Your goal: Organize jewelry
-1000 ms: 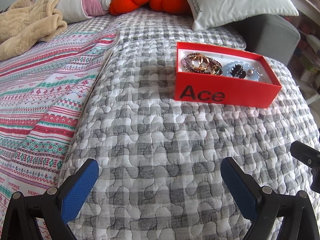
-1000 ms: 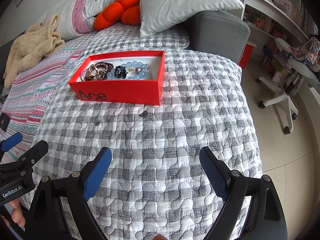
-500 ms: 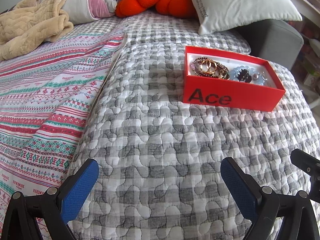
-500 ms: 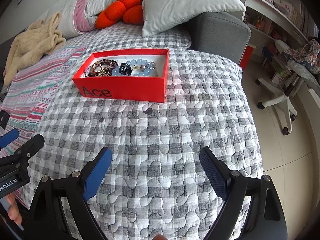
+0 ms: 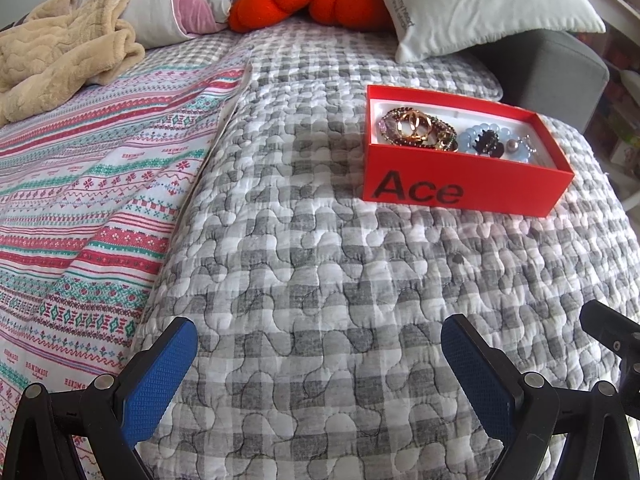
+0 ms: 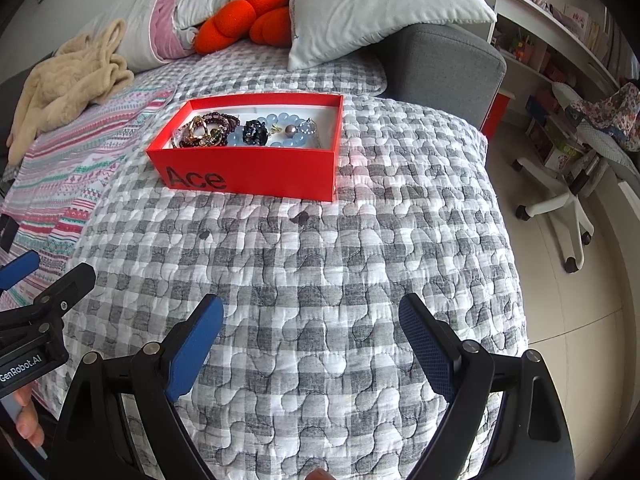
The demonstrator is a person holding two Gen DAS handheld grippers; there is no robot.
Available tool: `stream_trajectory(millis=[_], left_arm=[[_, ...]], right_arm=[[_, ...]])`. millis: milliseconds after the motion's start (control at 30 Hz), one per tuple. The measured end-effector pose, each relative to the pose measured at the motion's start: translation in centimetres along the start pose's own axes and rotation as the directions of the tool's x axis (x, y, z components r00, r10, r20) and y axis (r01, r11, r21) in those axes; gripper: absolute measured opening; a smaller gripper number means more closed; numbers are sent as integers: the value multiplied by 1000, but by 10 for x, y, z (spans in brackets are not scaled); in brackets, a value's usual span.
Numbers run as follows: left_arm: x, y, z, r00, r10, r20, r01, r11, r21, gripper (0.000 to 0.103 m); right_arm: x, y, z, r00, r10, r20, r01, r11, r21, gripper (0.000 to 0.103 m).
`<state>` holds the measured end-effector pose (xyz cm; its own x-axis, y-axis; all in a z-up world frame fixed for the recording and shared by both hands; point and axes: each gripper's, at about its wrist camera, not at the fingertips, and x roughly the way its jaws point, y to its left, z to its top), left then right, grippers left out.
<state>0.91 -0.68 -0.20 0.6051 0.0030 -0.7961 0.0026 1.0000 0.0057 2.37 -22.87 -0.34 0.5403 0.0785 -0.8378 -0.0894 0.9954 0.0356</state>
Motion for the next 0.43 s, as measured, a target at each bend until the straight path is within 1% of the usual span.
stream_trajectory(millis=[300,433], left_arm=[[4,-2,-1,1000,8,-11,-8,1000,9,100],[11,-2,-2,999,35,-17,-35,999,-2,100]], right_arm=[[0,3,-1,1000,3,3,-3,1000,-9,91],[4,1,-2,1000,-9,-3,9,1000,-2,91]])
